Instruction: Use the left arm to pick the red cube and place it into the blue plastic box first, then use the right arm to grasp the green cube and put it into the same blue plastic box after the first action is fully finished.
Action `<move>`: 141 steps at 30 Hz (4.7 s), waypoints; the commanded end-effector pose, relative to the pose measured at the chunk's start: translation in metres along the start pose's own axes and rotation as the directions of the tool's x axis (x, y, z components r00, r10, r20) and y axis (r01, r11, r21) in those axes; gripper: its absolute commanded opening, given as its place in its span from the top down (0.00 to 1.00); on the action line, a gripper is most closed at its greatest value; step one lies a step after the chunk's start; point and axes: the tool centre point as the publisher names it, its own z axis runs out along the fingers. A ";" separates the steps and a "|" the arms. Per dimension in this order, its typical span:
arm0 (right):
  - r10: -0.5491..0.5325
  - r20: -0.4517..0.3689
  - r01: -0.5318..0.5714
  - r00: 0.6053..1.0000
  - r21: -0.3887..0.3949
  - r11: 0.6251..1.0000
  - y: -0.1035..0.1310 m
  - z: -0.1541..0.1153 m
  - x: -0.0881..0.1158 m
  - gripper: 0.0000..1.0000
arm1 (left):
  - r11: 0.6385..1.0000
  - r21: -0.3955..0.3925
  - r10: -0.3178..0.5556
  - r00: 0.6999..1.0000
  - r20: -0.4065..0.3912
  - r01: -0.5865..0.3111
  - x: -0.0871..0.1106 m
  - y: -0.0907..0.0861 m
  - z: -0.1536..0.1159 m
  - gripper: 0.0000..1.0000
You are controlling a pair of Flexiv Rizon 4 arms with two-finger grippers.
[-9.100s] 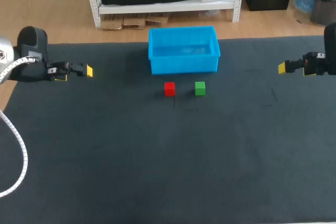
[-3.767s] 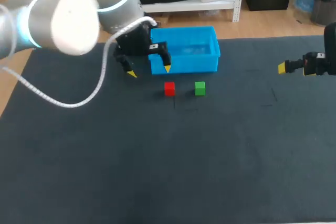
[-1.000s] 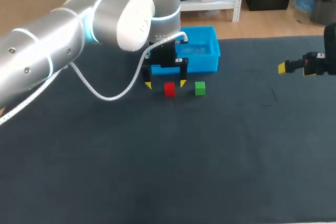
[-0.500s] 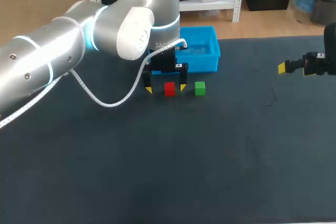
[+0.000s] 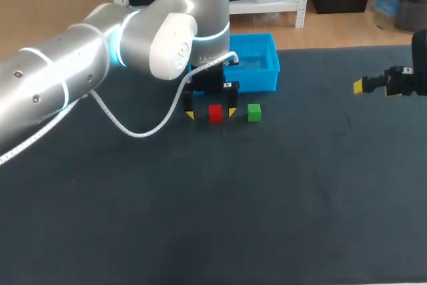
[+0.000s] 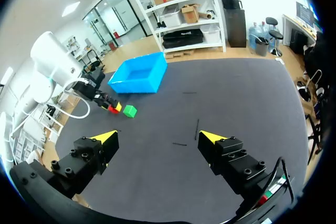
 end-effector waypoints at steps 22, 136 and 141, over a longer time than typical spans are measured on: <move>0.000 -0.001 0.000 1.000 -0.001 1.000 0.000 0.000 0.000 0.00 | 0.999 0.003 0.043 0.998 0.044 -0.043 -0.005 -0.011 -0.011 1.00; 0.000 -0.001 0.000 1.000 -0.001 1.000 0.000 0.000 0.000 0.00 | 0.900 0.236 0.291 0.909 0.299 -0.366 -0.159 -0.034 -0.049 1.00; 0.000 -0.001 0.000 1.000 -0.001 1.000 0.000 0.000 0.000 0.00 | 0.907 0.229 0.291 0.918 0.269 -0.354 -0.158 -0.033 -0.045 1.00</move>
